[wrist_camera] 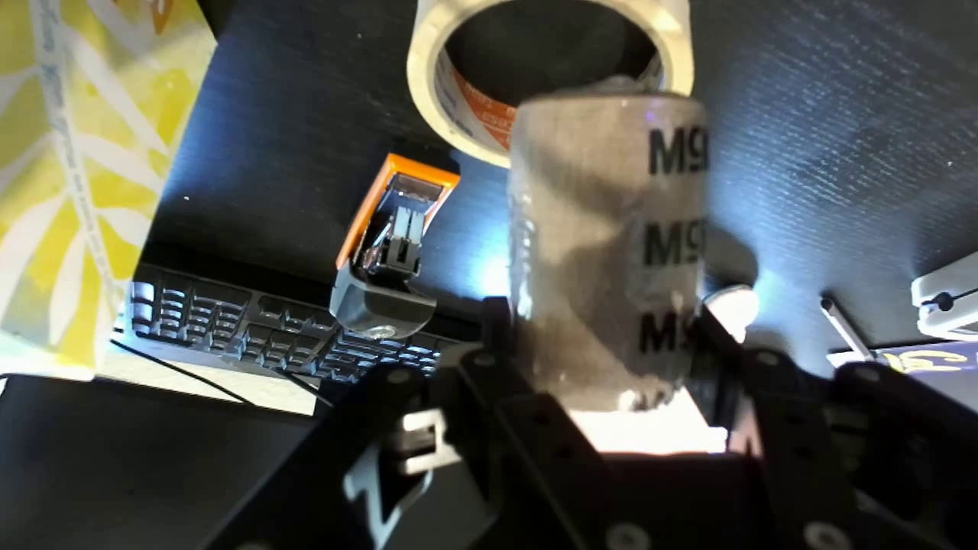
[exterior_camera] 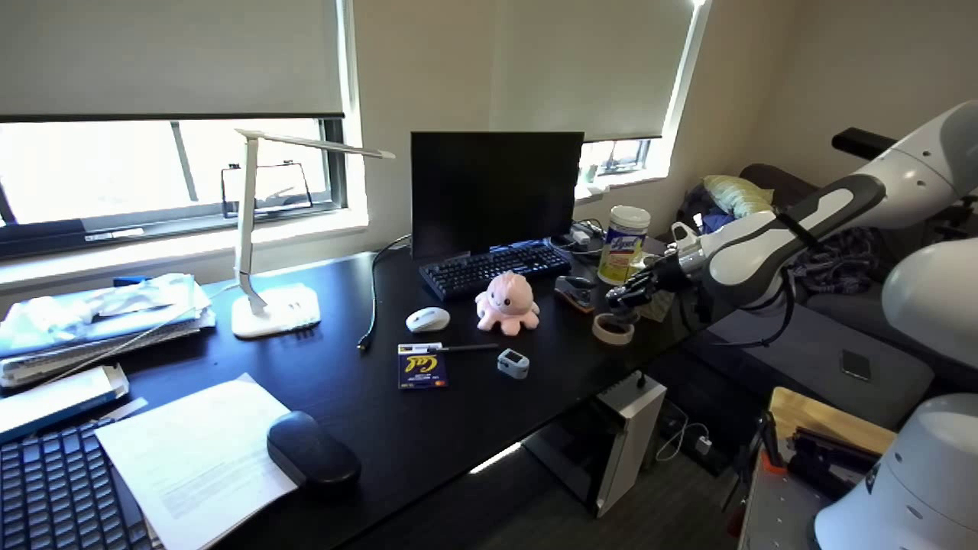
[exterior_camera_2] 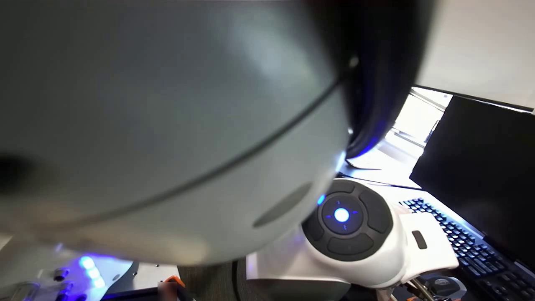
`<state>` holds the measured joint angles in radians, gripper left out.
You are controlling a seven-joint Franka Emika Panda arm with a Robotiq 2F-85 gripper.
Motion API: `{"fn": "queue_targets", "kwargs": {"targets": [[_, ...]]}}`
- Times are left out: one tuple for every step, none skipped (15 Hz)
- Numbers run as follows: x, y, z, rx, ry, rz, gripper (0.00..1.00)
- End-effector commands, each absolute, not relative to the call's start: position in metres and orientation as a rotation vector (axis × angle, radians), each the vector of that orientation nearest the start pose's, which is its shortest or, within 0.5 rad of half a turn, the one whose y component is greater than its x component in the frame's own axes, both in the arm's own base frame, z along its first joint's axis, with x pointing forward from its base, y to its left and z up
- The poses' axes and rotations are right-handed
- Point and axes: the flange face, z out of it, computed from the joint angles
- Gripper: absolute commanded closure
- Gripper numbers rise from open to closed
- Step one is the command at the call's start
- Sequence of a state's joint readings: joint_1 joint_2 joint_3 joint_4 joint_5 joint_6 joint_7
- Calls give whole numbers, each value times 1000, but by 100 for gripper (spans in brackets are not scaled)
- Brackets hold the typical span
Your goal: Put the brown cup at the center of the tape
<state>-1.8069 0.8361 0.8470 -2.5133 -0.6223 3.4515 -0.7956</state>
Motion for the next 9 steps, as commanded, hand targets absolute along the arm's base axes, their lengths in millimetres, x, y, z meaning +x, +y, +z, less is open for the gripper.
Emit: {"fn": "queue_targets", "kwargs": {"targets": [[353,-320,148,-2828,-258,-1359,14],[354,-321,149,-2828,-258,-1362,8],[354,-322,150,-2827,-257,-1370,3],[355,-323,152,-2826,-253,-1375,0],[355,-322,153,-2825,-255,-1377,0],[356,-322,154,-2822,-252,-1383,0],[356,-322,155,-2817,-244,-1387,0],[357,-319,156,-2808,-242,-1388,0],[357,-316,159,-2790,-229,-1402,0]]}}
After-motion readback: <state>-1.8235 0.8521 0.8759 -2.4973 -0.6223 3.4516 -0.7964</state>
